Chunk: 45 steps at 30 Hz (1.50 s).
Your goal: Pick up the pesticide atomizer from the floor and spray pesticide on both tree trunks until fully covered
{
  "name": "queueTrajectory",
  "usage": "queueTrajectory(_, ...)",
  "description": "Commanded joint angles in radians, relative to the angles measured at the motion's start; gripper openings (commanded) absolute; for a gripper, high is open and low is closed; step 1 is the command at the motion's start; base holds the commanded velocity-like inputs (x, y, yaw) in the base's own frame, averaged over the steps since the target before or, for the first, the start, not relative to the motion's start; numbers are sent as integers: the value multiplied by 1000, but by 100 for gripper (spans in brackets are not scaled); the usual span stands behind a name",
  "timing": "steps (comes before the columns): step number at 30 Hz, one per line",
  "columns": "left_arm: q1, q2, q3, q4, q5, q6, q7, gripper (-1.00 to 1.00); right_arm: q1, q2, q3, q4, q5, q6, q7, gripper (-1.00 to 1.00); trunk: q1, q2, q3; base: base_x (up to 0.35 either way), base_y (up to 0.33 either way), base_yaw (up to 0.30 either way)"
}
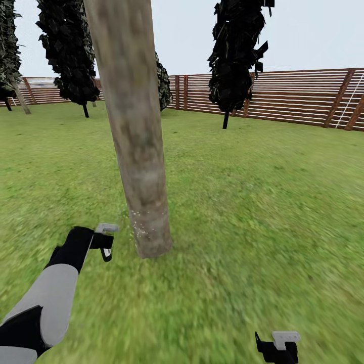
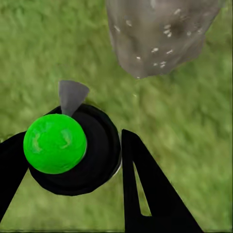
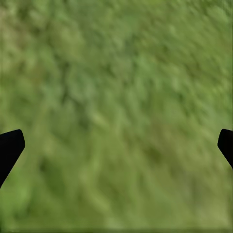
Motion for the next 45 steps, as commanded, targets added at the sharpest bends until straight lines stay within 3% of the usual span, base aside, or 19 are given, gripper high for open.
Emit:
queueTrajectory(1,11,-1,5,-4,-6,-2,-8,-100,-1,0,-7,1,10,-4,-3,100,0,0,-1,0,-116,0)
queueTrajectory(6,41,-8,12,-7,55,-28,63,-100,-1,0,-7,1,10,-4,-3,100,0,0,-1,0,-242,169)
queueTrajectory(8,74,-10,13,6,103,-125,158,-100,-1,0,-7,1,10,-4,-3,100,0,0,-1,3,-270,244)
queueTrajectory(10,96,-12,13,9,140,-163,197,-100,-1,0,-7,1,10,-4,-3,100,0,0,-1,37,-271,116)
queueTrajectory(12,127,-17,12,13,198,-188,240,-100,-1,0,-7,1,10,-4,-3,100,0,0,-1,69,-271,33)
queueTrajectory(13,136,-18,10,12,207,-191,247,-100,-1,0,-7,1,10,-4,-3,100,0,0,-1,80,-271,10)
queueTrajectory(20,174,-15,5,0,210,-196,266,-100,-1,0,-7,1,12,-4,-3,100,0,0,-1,81,-271,2)
queueTrajectory(23,180,-19,4,8,219,-196,359,-100,-1,0,-7,1,12,-4,-3,100,0,0,-1,45,-271,0)
queueTrajectory(26,180,-27,5,10,221,-195,376,-100,-1,0,-7,1,12,-4,-3,100,0,0,-1,8,-271,0)
queueTrajectory(34,181,-59,5,10,221,-196,383,-100,-1,0,-5,1,12,-4,-3,100,0,0,-1,7,-271,165)
queueTrajectory(45,181,-58,8,10,223,-196,382,-100,-1,0,-6,1,12,-4,-3,100,0,0,-1,171,-238,252)
